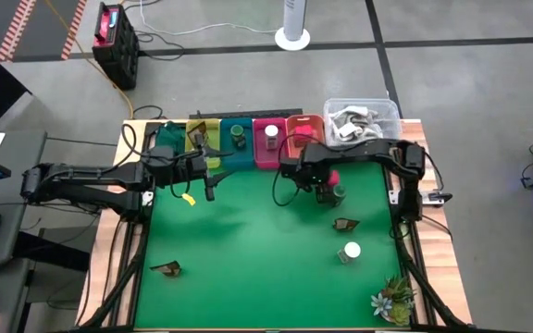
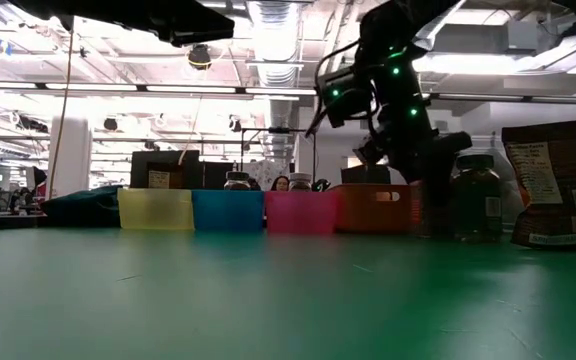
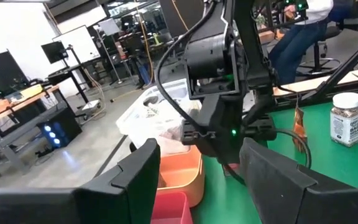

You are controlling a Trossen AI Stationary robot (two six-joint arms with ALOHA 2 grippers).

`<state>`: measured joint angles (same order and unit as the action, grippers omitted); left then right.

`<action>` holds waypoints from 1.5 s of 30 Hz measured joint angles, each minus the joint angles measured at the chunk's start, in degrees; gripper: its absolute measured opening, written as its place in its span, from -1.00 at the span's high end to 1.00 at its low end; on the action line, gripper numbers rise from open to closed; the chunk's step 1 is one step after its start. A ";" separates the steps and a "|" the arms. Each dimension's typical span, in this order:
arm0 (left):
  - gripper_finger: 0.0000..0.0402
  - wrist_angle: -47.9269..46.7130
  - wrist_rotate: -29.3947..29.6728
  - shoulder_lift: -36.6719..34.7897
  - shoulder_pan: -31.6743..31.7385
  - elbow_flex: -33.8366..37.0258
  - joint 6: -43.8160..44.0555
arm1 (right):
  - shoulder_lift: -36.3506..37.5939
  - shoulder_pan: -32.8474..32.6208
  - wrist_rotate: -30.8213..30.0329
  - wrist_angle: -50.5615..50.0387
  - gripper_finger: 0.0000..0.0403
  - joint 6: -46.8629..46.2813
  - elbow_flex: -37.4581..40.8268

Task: Sort spices by type
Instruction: Put the red spice can into the orange bin

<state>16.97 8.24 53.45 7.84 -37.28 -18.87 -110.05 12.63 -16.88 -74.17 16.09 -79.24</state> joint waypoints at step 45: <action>-0.05 -0.78 0.06 0.02 -0.02 0.00 -1.49 | -13.50 10.46 -10.21 0.29 -0.25 12.61 -24.09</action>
<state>16.19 8.29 53.47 7.81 -37.28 -20.36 -123.55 23.09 -27.09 -73.88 28.70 -103.33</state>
